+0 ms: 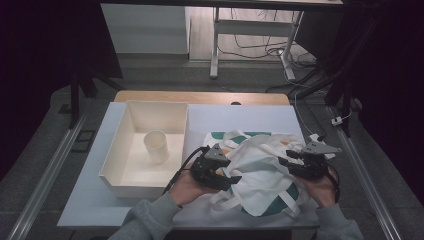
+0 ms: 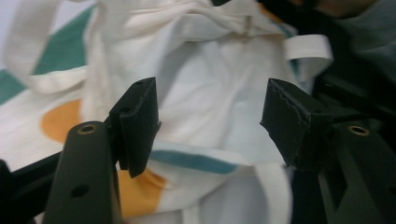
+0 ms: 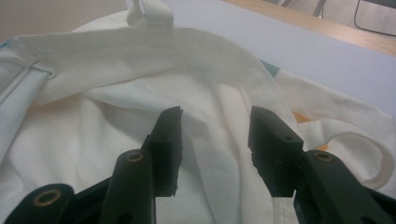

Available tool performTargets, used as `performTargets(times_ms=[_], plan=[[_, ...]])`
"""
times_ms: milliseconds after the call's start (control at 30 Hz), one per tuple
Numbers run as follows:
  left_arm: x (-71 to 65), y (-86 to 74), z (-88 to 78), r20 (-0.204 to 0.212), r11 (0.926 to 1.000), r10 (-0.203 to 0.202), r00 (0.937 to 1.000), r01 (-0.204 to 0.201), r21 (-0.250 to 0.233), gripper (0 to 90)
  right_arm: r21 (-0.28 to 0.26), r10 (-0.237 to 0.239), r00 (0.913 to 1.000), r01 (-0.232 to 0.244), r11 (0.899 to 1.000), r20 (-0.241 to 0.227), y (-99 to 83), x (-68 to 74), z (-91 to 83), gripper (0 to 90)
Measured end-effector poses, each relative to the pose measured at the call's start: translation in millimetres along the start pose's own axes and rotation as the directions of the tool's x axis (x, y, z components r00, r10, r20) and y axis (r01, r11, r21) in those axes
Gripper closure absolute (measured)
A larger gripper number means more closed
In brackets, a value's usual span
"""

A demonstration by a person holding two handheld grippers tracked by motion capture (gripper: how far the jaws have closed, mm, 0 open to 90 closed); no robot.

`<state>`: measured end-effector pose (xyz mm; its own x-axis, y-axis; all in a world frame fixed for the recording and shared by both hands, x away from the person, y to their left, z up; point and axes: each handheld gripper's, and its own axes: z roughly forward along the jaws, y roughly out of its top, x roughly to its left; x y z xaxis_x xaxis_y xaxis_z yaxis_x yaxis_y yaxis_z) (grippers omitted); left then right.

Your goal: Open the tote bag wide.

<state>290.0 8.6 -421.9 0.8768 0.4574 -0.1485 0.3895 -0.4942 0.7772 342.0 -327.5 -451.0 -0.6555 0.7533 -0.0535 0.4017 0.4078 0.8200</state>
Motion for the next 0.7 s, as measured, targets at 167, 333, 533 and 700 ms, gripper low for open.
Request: performTargets(times_ms=[167,333,533,700], plan=[[-2.5,4.5,-13.8,0.003,0.9994,0.031,0.9995,-0.031,-0.015,36.2,-0.002,-0.001,1.0,0.001,1.0,-0.001,-0.6,0.2,1.0,54.4],[2.7,7.1,-31.9,-0.006,0.9984,0.03,0.9995,-0.031,-0.048,36.7,0.002,0.001,1.0,-0.001,1.0,-0.001,-1.7,-0.4,1.4,54.4],[16.8,4.2,-49.5,-0.028,0.9968,0.01,0.9995,-0.013,-0.079,37.4,0.002,-0.007,0.9999,0.007,1.0,-0.007,-1.6,1.2,2.5,54.3],[26.8,0.8,-62.1,-0.045,0.995,-0.003,0.999,-0.002,-0.1,37.4,0.002,-0.016,0.9998,0.016,1.0,-0.016,-1.3,2.7,3.2,54.1]])
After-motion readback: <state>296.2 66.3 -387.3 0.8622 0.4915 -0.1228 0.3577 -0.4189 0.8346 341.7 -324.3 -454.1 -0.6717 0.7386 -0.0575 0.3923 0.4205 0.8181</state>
